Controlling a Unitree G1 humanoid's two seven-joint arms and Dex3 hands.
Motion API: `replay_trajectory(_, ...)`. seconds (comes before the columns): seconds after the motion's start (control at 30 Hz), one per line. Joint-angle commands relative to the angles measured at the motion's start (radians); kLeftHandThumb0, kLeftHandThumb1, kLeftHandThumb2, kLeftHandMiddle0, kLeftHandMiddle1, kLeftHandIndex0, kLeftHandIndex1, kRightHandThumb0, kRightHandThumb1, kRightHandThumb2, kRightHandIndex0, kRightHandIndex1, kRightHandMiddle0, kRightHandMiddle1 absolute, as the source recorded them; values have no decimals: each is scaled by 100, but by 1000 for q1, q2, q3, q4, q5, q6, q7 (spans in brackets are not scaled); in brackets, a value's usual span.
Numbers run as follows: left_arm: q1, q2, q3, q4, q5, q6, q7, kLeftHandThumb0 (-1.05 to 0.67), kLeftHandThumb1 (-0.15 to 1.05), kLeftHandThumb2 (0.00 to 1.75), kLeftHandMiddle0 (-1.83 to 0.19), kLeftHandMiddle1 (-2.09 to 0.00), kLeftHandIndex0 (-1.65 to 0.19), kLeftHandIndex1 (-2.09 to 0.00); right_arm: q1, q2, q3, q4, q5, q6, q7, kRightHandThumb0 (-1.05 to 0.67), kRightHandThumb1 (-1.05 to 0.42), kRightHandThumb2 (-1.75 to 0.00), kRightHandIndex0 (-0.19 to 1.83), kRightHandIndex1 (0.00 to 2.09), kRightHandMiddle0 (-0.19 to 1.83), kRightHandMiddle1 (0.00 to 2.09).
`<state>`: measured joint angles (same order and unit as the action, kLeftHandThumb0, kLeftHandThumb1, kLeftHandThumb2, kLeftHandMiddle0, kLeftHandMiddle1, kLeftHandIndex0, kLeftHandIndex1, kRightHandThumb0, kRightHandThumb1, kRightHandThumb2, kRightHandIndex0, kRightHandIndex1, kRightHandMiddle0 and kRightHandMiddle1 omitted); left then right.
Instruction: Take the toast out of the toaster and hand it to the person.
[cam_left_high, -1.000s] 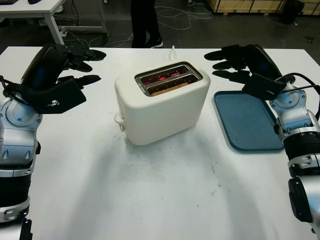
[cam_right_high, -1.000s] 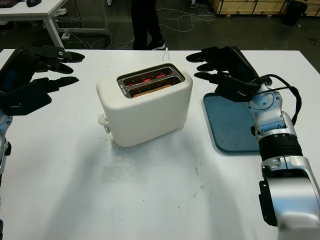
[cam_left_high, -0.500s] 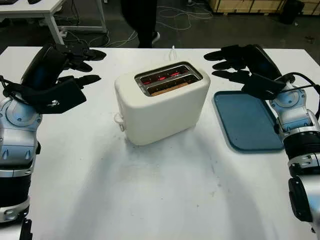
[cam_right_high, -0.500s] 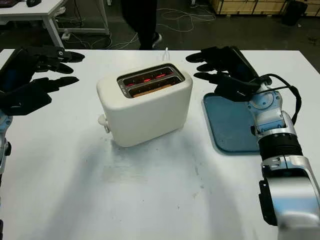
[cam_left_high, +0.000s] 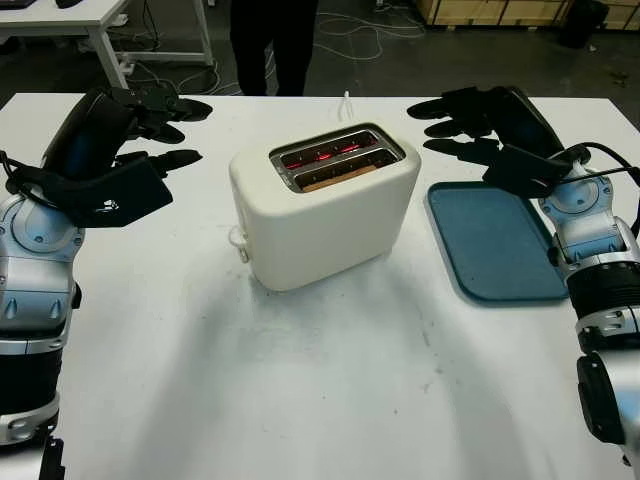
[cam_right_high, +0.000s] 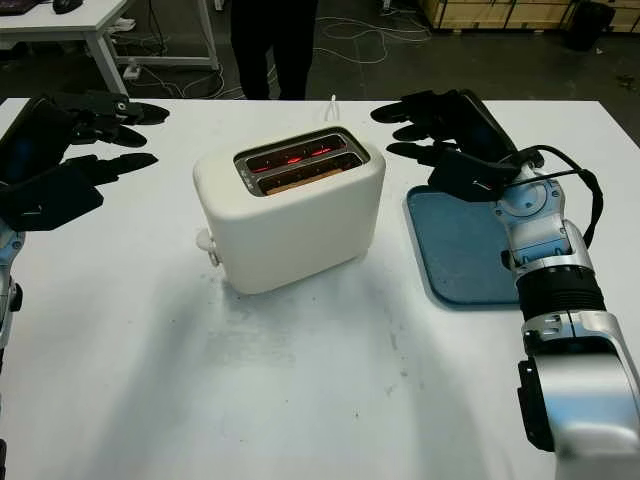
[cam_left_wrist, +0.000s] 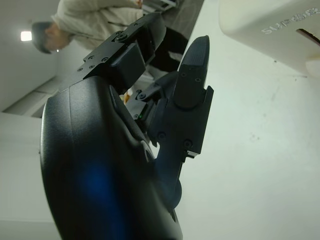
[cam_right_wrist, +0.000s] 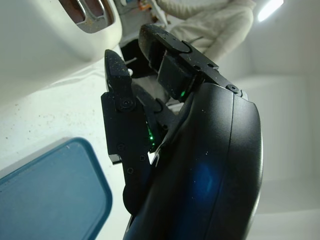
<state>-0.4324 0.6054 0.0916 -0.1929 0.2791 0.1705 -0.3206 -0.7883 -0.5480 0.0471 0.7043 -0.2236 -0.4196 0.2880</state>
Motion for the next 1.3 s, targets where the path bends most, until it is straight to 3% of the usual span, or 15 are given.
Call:
replay_trajectory(0.0, -1, 6, -4, -4, 1, -5, -1, -35, 87, 0, -74, -48, -84, -3, -14, -10, 2, -9, -8, 7, -5, -31, -92, -4, 93, 0, 85, 0)
replay_trajectory(1.27, 1, 4, -3, -11, -2, 2, 0, -34, 87, 0, -74, -46, -84, -2, -5, -10, -1, -34, -4, 25, 2, -31, -92, -3, 93, 0, 85, 0)
